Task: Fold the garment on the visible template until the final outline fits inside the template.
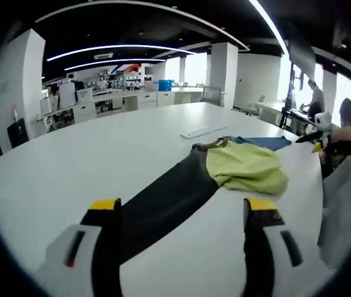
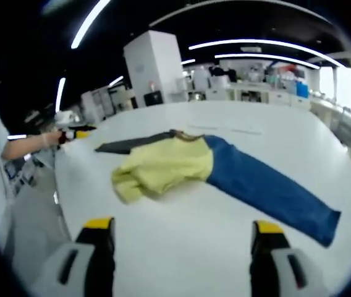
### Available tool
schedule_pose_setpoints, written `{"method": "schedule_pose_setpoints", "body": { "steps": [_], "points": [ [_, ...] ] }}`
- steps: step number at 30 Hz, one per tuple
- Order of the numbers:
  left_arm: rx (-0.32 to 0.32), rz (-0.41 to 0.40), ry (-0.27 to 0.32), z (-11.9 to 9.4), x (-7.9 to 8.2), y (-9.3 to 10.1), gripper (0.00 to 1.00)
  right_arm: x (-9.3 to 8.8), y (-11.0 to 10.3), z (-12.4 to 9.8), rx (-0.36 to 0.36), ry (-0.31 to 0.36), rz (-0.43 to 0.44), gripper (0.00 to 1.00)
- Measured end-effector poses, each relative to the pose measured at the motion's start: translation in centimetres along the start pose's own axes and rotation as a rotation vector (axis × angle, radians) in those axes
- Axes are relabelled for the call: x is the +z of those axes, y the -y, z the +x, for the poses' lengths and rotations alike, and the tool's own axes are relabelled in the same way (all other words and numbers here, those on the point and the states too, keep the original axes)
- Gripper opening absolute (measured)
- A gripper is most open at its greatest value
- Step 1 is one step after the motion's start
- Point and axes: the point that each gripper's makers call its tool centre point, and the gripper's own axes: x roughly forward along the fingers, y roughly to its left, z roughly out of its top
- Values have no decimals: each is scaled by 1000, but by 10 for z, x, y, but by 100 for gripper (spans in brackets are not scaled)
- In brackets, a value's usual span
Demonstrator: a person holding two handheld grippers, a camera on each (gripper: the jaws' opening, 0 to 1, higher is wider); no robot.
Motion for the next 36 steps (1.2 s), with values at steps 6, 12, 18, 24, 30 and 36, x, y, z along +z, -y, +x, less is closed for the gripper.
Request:
{"method": "schedule_pose_setpoints", "body": {
  "steps": [6, 12, 18, 24, 30, 36],
  "points": [
    [-99, -19, 24, 1, 4, 54, 77, 3, -7, 2, 21, 0, -19, 91],
    [-137, -31, 19, 9, -9, 85, 80, 10, -11, 6, 43, 6, -33, 91],
    [-138, -59, 34, 11, -16, 111, 79, 13, -16, 11, 65, 2, -49, 91],
    [-154, -81, 39, 10, -19, 129, 77, 15, -25, 19, 88, -6, -77, 90],
    [-156, -96, 54, 12, -13, 148, 76, 20, -43, 31, 119, -25, -184, 82],
    [-165, -94, 47, 15, -18, 158, 74, 29, -74, 46, 181, -41, -300, 80]
  ]
}}
